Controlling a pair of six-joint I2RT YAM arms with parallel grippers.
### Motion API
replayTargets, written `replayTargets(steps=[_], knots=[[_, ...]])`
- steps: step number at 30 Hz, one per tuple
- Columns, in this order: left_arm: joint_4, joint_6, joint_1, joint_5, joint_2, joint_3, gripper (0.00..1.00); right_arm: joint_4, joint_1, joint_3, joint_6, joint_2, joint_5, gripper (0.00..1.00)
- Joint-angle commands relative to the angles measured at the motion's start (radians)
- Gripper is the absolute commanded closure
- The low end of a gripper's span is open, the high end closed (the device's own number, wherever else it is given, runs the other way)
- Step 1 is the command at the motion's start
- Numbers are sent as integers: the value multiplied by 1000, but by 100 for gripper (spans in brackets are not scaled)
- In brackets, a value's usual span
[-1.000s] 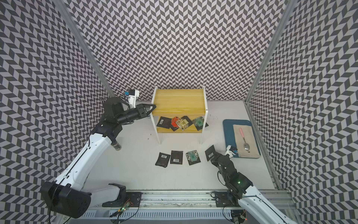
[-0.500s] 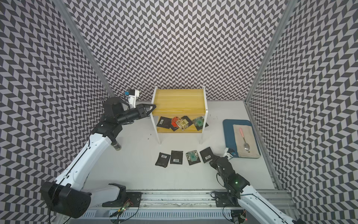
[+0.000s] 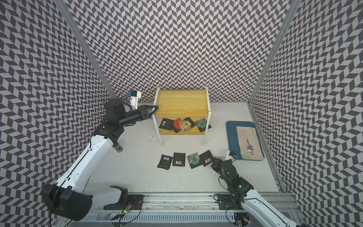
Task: Remove the tea bags from the shelf
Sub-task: Place the tea bag at the center of the board.
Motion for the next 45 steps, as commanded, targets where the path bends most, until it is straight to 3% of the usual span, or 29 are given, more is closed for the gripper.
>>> replayTargets(steps=[1,8,15,27,33,40,45], knots=[[-88,34,29,-62,31,-42,72,10,-4,-16,29,35,17,99],[-86,32,29,-59,31,-52,72,-3,-4,-14,77,-22,81,100],[-81,32,29,-57,36,-50,73,-54,-4,-36,75,-90,86,84],[-83,33,29,-56,36,-43,73,-11,-4,26,18,52,13,72],[-92,41,29,-62,36,-37,70,-86,-4,155,-139,6,52,60],[-103,47,30,-64,52,15,68,-120,-4,294,-317,0,49,54],[-106,46,30,-65,55,21,68,-100,-9,383,-401,-37,94,39]])
